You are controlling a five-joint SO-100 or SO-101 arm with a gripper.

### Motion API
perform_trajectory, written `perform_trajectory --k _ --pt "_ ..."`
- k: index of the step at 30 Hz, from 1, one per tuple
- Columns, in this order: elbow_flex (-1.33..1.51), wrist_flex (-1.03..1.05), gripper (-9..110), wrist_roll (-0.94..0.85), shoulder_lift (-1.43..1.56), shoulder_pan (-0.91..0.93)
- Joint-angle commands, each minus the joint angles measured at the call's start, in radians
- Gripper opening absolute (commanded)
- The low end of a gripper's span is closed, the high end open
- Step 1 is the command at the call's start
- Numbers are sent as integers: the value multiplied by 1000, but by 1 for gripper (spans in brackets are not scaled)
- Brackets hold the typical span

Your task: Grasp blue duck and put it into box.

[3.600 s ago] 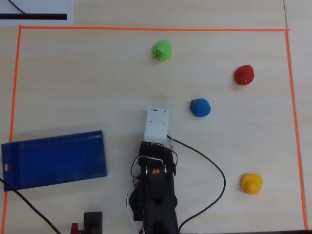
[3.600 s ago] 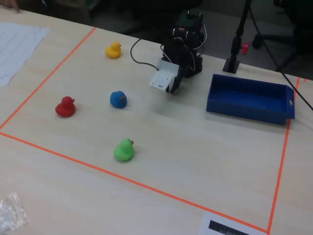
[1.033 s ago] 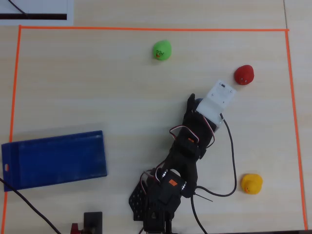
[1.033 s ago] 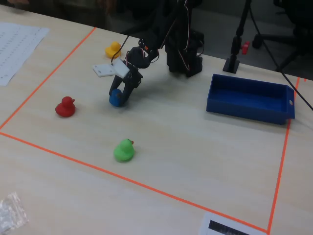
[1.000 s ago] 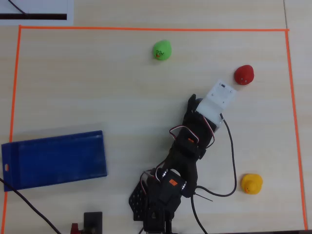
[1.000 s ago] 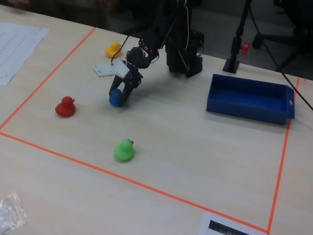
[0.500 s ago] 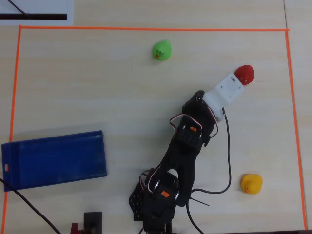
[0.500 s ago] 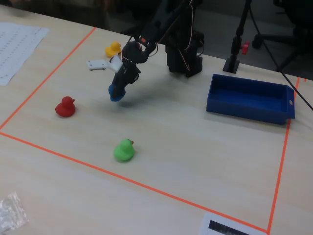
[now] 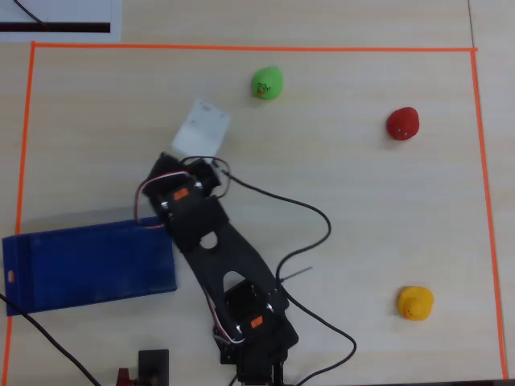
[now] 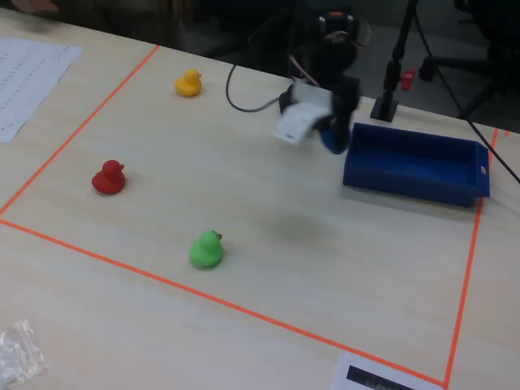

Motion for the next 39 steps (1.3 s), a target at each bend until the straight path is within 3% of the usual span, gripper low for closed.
perform_trajectory --k 1,7,11,16,19,23,28,33,39 --pt "35 -14 0 64 -58 -313" --pt "187 -43 0 15 -121 -469" --pt "250 -74 30 3 -81 -497" --pt "298 -120 42 -26 -5 -403" --pt "330 -173 30 -71 78 -244" --pt "440 -362 0 -176 314 95" --pt "762 -781 0 -371 627 488" --pt "1243 -1170 0 -563 1008 661" --pt "1402 -911 0 -624 1282 680"
